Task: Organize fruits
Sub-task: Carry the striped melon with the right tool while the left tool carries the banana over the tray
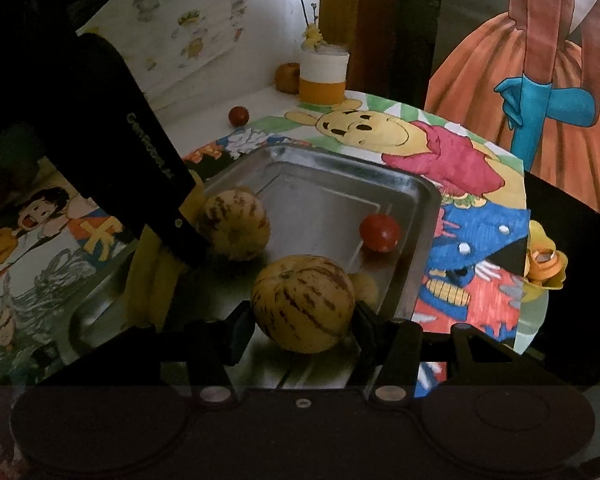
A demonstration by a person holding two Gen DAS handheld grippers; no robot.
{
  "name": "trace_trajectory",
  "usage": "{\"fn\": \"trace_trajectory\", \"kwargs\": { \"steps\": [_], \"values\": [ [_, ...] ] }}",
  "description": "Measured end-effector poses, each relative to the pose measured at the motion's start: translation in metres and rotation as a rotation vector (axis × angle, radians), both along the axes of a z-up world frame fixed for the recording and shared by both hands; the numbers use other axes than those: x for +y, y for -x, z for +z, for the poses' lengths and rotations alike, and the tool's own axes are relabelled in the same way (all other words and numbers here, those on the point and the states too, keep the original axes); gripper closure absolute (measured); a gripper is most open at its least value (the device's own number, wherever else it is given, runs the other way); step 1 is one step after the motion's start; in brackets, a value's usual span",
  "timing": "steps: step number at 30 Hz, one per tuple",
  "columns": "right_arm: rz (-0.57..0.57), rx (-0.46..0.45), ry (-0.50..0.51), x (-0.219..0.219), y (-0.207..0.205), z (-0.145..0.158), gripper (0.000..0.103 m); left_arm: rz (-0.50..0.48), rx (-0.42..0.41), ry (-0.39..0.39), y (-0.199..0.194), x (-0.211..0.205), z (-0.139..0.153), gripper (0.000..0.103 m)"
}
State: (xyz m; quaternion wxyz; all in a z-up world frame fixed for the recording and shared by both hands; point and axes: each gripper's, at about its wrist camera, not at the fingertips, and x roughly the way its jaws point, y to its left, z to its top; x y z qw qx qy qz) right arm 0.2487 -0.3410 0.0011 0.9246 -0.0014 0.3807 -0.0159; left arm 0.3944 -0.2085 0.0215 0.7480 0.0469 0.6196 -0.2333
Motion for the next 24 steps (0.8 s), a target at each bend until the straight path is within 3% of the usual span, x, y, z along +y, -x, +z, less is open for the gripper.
{"fn": "trace_trajectory", "kwargs": {
  "steps": [19,24],
  "values": [
    [-0.014,-0.006,-0.034,-0.009,-0.006,-0.005,0.047,0.050,-0.034,-0.018,-0.005,0.000,-0.005,0.061],
    [-0.009,-0.031,-0.035,-0.006,0.002,0.000,0.039,0.055,-0.069,-0.013,0.000,0.003,0.001,0.055]
  ]
}}
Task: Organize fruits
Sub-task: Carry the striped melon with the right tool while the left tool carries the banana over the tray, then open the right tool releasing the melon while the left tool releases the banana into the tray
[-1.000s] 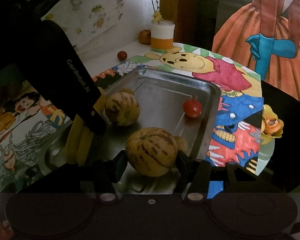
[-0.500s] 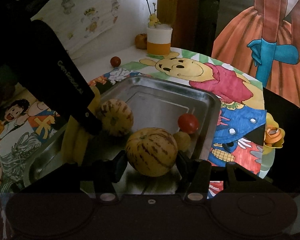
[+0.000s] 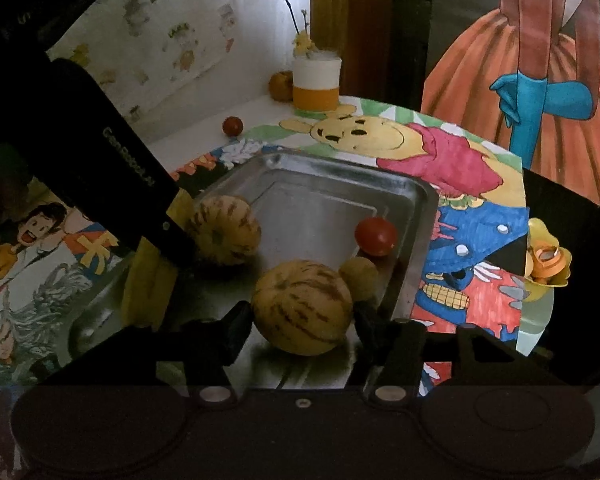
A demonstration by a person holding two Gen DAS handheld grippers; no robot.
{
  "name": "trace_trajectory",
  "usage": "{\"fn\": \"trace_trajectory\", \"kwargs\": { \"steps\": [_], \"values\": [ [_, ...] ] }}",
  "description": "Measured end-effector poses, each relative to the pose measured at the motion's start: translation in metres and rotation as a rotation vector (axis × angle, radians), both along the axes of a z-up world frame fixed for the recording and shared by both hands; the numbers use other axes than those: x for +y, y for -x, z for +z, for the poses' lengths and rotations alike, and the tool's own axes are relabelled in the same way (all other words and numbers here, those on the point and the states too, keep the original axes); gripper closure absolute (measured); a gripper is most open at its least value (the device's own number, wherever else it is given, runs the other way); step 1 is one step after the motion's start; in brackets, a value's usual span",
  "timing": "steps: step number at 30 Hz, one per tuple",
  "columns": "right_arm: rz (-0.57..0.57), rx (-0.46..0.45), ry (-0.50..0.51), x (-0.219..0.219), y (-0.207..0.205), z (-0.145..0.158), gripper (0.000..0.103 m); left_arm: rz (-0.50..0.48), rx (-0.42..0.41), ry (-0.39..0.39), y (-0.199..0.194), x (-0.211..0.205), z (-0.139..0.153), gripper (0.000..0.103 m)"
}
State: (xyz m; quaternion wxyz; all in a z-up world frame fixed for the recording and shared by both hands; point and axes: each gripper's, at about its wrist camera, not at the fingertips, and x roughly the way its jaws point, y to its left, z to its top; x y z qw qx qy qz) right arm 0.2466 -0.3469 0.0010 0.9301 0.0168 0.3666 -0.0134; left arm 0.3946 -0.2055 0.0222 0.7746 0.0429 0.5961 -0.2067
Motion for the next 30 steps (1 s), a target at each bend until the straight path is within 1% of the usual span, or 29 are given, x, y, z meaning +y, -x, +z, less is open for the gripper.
{"fn": "trace_trajectory", "kwargs": {
  "steps": [4,6,7,9,10,12,13,15,17,18,20,24,27,30],
  "values": [
    [-0.003,-0.010,0.003,0.006,0.008,0.007,0.033,0.012,-0.019,0.006,0.007,0.009,0.005,0.045],
    [-0.015,-0.015,-0.001,0.009,0.013,0.011,0.030,0.014,-0.026,0.005,0.011,0.013,0.008,0.037],
    [-0.022,-0.016,-0.003,0.011,0.015,0.013,0.029,0.015,-0.030,0.005,0.013,0.015,0.010,0.035],
    [-0.040,-0.020,-0.005,0.014,0.022,0.018,0.025,0.011,-0.042,0.003,0.019,0.021,0.014,0.024],
    [-0.050,-0.022,-0.006,0.016,0.025,0.021,0.024,0.009,-0.051,0.002,0.021,0.023,0.017,0.021],
    [-0.073,-0.030,-0.006,0.021,0.034,0.028,0.019,0.005,-0.077,0.001,0.027,0.030,0.023,0.014],
    [-0.085,-0.035,-0.007,0.024,0.038,0.031,0.017,0.003,-0.089,0.004,0.031,0.034,0.025,0.012],
    [-0.112,-0.040,-0.014,0.030,0.047,0.035,0.015,0.006,-0.113,0.013,0.037,0.043,0.030,0.004],
    [-0.135,-0.040,-0.013,0.037,0.054,0.039,0.013,0.007,-0.131,0.021,0.044,0.054,0.036,0.002],
    [-0.149,-0.043,-0.012,0.041,0.060,0.040,0.010,0.004,-0.140,0.025,0.047,0.059,0.038,0.000],
    [-0.177,-0.052,-0.020,0.049,0.070,0.043,0.007,0.000,-0.163,0.031,0.056,0.070,0.041,0.000],
    [-0.222,-0.053,-0.037,0.064,0.087,0.045,0.005,-0.015,-0.187,0.017,0.073,0.086,0.043,0.000],
    [-0.247,-0.051,-0.041,0.076,0.100,0.046,0.002,-0.025,-0.220,0.031,0.088,0.101,0.043,0.000],
    [-0.263,-0.046,-0.034,0.088,0.111,0.048,0.001,-0.038,-0.238,0.038,0.100,0.115,0.041,0.000]
  ]
}}
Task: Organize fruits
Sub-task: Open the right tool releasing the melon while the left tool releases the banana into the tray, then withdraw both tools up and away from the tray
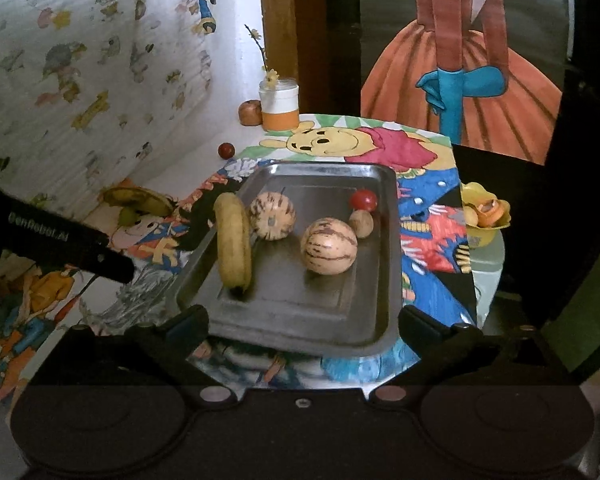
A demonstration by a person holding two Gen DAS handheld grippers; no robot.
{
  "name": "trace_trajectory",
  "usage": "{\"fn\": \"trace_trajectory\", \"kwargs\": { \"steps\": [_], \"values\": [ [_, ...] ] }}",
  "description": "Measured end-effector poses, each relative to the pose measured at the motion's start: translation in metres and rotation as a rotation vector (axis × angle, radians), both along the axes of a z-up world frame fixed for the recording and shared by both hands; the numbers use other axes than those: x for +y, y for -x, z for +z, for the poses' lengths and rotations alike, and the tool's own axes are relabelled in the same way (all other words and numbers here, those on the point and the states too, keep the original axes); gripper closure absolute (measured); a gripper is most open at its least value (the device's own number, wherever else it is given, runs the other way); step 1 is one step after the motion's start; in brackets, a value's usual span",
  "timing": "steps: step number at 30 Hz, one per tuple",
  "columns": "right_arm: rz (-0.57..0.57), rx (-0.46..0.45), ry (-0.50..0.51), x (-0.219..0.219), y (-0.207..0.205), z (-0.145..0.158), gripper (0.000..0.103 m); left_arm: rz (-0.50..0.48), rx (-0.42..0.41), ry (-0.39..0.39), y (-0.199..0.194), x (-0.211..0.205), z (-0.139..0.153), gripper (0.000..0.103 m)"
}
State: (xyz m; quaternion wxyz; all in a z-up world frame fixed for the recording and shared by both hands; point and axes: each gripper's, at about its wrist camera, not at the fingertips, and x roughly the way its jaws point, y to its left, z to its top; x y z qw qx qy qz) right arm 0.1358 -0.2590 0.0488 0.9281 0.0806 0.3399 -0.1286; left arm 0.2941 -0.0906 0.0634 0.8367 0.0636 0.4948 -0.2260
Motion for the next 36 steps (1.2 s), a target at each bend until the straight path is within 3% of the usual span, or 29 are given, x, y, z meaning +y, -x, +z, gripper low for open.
{"fn": "trace_trajectory", "kwargs": {
  "steps": [7,16,29,36],
  "values": [
    [-0.035,0.047,-0.014,0.023,0.022,0.002,0.001,-0.011,-0.020,-0.049,0.023,0.039,-0.009,0.000],
    [-0.064,0.118,-0.074,0.052,0.031,0.002,0.001,-0.036,0.020,-0.108,0.044,0.075,-0.019,0.000],
    [-0.089,0.218,-0.152,0.066,0.036,-0.002,0.001,-0.055,0.029,-0.144,0.052,0.084,-0.018,0.000],
    [-0.168,0.293,-0.230,0.056,0.037,-0.008,0.001,-0.031,0.070,-0.174,0.054,0.084,-0.016,0.000]
  ]
}}
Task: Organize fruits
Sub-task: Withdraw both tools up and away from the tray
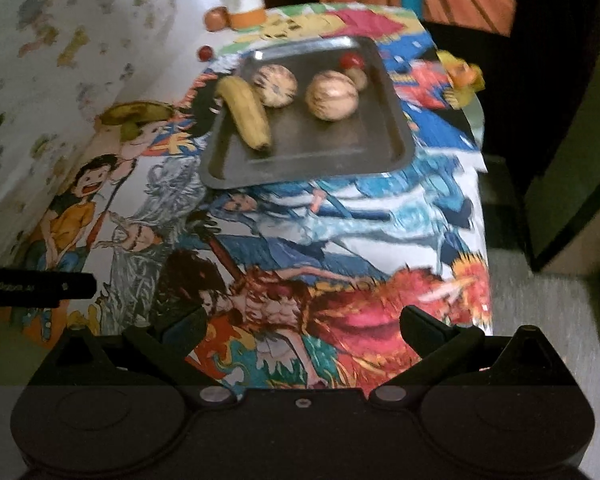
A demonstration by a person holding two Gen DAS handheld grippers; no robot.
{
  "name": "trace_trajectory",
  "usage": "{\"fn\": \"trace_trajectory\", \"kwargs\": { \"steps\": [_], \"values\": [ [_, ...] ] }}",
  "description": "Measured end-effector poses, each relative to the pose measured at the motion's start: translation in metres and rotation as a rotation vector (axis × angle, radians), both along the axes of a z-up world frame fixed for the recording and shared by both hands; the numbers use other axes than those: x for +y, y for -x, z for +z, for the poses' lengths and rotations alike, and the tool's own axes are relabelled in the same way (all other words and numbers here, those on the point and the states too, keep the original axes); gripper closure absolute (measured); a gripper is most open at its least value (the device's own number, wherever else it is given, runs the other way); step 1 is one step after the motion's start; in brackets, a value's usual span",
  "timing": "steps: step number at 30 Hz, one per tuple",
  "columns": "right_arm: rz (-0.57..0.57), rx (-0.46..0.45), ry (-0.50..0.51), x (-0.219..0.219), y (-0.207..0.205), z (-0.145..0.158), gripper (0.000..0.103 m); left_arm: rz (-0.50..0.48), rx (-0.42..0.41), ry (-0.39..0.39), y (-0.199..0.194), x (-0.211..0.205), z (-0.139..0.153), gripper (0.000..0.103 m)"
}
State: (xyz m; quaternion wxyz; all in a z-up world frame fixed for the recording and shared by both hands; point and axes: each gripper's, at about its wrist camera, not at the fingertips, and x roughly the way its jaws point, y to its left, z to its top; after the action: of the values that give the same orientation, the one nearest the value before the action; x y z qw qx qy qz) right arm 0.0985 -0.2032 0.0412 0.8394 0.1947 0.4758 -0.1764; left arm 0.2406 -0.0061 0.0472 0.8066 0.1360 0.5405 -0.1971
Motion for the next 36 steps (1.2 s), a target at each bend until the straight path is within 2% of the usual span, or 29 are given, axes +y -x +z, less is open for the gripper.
{"fn": "trace_trajectory", "kwargs": {
  "steps": [4,16,36],
  "values": [
    [-0.028,0.009,-0.022,-0.007,0.000,0.003,0.001,0.009,0.005,-0.016,0.002,-0.003,0.004,0.000],
    [0.019,0.027,-0.049,-0.021,-0.021,0.006,0.001,0.058,0.015,-0.043,-0.006,-0.011,0.008,0.000],
    [0.255,0.046,-0.065,-0.034,-0.109,0.014,0.001,0.269,0.053,-0.047,-0.047,-0.004,0.001,0.000]
  ]
}}
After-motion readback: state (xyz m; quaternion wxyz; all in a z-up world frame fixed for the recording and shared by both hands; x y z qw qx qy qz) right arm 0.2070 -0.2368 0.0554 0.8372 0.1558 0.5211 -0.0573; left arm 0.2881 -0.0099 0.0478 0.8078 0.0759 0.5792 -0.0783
